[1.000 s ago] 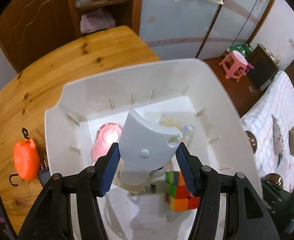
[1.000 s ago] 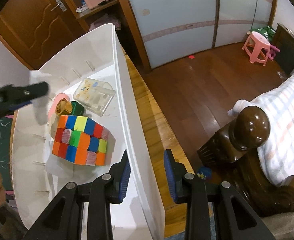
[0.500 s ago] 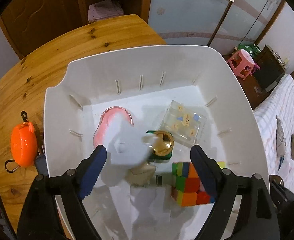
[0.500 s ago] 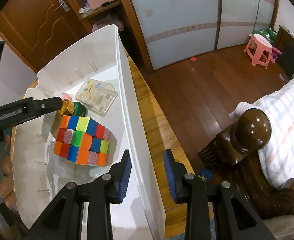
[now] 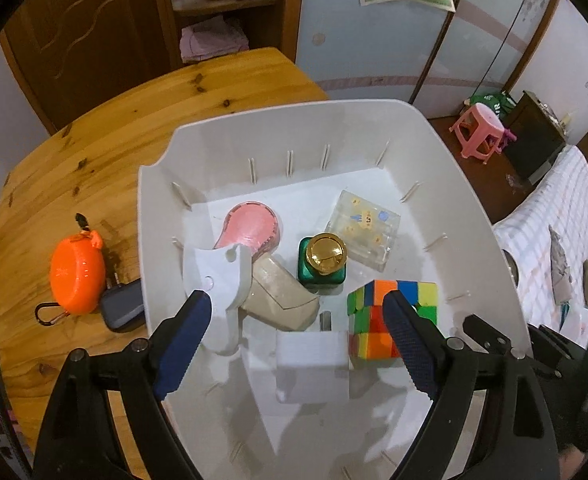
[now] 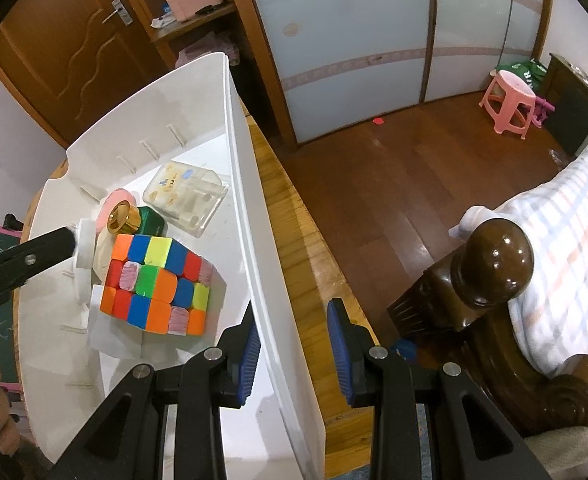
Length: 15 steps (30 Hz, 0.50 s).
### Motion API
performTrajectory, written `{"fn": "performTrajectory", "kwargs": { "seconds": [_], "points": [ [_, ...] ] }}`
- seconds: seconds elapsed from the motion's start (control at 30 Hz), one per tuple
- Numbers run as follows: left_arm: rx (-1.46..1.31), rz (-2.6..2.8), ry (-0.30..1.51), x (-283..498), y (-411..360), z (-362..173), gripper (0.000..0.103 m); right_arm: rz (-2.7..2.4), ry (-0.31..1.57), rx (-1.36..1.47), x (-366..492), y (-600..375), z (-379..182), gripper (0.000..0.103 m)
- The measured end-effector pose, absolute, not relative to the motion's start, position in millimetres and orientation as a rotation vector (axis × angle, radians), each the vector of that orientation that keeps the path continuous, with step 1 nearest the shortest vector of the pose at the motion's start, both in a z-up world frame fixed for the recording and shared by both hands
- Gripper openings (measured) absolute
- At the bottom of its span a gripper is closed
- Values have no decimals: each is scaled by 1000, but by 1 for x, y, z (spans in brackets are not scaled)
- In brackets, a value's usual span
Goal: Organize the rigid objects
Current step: 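Withdraw the left tool from the bin toward the orange round case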
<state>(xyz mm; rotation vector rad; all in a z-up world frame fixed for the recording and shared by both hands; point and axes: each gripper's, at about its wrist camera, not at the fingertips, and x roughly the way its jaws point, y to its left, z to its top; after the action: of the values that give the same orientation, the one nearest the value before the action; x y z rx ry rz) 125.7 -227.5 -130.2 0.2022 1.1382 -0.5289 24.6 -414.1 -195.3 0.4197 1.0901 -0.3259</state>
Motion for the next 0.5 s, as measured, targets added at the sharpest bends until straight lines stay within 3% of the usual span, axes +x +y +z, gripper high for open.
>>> {"fn": "performTrajectory", "kwargs": {
  "seconds": [0.5],
  "points": [
    [154, -528, 1057, 101, -189, -104, 90, -374, 1090, 399, 24, -414, -196, 32]
  ]
}}
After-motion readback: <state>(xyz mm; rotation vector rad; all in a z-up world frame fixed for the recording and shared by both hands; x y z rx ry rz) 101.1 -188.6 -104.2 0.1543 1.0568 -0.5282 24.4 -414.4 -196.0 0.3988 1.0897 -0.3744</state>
